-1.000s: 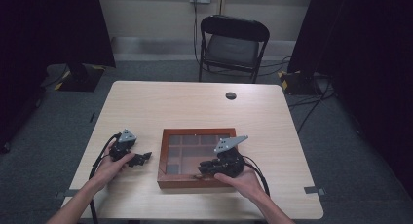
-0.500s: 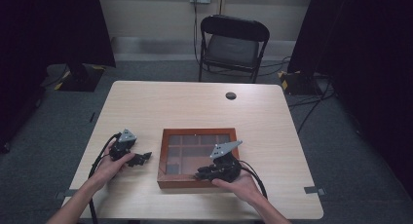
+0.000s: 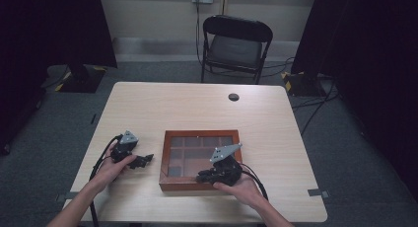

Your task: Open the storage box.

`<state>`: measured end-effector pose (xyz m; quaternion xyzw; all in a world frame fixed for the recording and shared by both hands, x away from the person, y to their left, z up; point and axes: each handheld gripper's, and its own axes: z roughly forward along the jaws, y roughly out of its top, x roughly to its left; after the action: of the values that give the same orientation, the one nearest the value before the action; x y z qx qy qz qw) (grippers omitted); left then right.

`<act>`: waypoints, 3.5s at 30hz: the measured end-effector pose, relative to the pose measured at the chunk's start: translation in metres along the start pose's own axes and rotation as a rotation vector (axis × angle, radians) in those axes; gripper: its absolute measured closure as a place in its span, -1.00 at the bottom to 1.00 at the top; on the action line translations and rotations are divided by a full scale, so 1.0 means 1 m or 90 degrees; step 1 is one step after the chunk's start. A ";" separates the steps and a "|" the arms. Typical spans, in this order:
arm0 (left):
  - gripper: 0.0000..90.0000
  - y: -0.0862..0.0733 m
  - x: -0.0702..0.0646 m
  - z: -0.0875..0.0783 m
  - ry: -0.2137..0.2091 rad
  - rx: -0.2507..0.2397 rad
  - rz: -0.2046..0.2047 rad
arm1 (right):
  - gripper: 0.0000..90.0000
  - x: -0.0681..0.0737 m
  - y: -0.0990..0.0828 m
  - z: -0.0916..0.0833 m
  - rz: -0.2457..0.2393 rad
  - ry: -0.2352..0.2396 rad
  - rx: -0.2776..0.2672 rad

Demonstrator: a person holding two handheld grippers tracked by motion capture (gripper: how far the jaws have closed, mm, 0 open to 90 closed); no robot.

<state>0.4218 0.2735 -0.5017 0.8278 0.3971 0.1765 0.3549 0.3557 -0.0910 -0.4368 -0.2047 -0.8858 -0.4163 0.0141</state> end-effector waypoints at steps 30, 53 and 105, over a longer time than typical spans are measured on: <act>-0.81 0.000 0.000 0.001 0.001 -0.001 -0.006 | 0.81 -0.001 0.017 -0.017 -0.011 0.011 -0.024; -0.81 0.000 0.000 0.001 0.001 -0.001 -0.005 | 0.81 -0.004 0.030 -0.029 0.007 0.021 -0.045; -0.81 0.000 0.000 0.000 0.002 -0.001 -0.002 | 0.81 -0.016 0.066 -0.055 0.013 0.014 -0.100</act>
<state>0.4221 0.2731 -0.5019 0.8264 0.3991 0.1778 0.3553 0.3876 -0.0998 -0.3557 -0.2094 -0.8482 -0.4864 0.0122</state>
